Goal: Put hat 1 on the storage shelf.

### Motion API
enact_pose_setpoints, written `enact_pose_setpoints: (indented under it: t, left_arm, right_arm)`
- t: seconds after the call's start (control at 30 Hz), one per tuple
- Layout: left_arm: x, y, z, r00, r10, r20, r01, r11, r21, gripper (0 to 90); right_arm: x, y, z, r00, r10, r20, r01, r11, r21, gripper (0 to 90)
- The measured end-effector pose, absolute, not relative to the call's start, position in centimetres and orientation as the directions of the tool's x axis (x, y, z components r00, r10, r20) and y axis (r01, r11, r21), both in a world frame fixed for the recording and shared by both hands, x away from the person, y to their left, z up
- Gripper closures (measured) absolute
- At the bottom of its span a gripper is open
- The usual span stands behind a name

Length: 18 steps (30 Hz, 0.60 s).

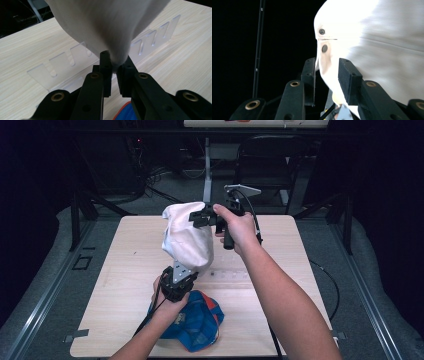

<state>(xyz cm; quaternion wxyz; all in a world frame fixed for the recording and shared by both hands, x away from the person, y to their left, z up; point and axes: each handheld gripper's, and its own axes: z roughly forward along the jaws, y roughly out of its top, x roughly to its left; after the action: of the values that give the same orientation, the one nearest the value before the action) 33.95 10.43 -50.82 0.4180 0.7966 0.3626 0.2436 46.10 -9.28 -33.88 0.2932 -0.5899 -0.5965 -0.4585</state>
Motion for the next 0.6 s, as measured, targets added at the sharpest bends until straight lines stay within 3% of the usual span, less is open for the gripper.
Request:
enact_pose_setpoints:
  t: [0.33, 0.5, 0.6]
  left_arm:
    - [34.1, 12.0, -52.7, 0.599, 0.801, -0.01, 0.424, -0.306, 0.853, 81.0]
    - [34.1, 11.7, -52.4, 0.606, 0.795, 0.02, 0.419, -0.341, 0.841, 81.8]
    - [33.9, 10.8, -52.0, 0.624, 0.773, 0.116, 0.385, -0.433, 0.815, 82.8]
  right_arm:
    - [45.4, -10.7, -33.4, -0.149, 0.478, 0.866, 0.967, -0.112, 0.229, 67.8]
    - [45.1, -11.5, -33.5, -0.148, 0.49, 0.859, 0.966, -0.115, 0.231, 67.8]
    - [45.0, -11.7, -33.8, -0.148, 0.489, 0.86, 0.966, -0.115, 0.231, 67.8]
